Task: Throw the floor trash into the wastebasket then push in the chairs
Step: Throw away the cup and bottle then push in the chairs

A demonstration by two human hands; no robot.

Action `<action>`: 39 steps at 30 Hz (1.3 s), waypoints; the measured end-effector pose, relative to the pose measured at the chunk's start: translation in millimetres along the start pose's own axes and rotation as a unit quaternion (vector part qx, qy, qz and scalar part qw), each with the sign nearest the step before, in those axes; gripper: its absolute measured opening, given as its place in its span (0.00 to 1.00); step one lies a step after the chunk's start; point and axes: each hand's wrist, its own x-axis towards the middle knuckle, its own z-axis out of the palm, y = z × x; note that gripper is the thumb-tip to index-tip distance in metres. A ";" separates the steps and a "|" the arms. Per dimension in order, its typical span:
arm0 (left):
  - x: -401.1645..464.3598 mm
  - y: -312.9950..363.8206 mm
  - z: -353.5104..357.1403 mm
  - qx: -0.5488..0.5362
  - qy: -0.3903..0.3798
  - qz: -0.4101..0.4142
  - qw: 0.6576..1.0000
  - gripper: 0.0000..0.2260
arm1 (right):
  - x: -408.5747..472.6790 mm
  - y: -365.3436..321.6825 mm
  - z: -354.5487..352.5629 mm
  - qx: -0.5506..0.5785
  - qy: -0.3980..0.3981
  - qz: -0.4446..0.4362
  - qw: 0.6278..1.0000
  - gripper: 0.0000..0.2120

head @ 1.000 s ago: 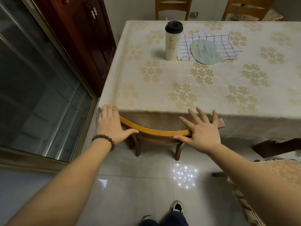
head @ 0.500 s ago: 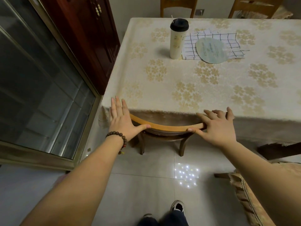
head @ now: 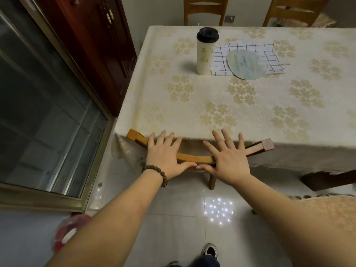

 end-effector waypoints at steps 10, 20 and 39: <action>-2.2 12.1 5.6 -0.001 0.027 -0.002 1.000 0.46 | -5.5 8.4 2.8 -0.011 0.013 0.007 1.000 0.40; -0.4 8.8 -11.5 -0.011 -0.045 -0.009 0.999 0.47 | 0.4 5.6 -5.2 -0.006 -0.059 0.012 0.998 0.43; -83.5 85.3 -59.7 -0.192 0.071 0.048 0.978 0.32 | -142.4 18.5 -48.9 0.221 0.136 0.260 0.930 0.32</action>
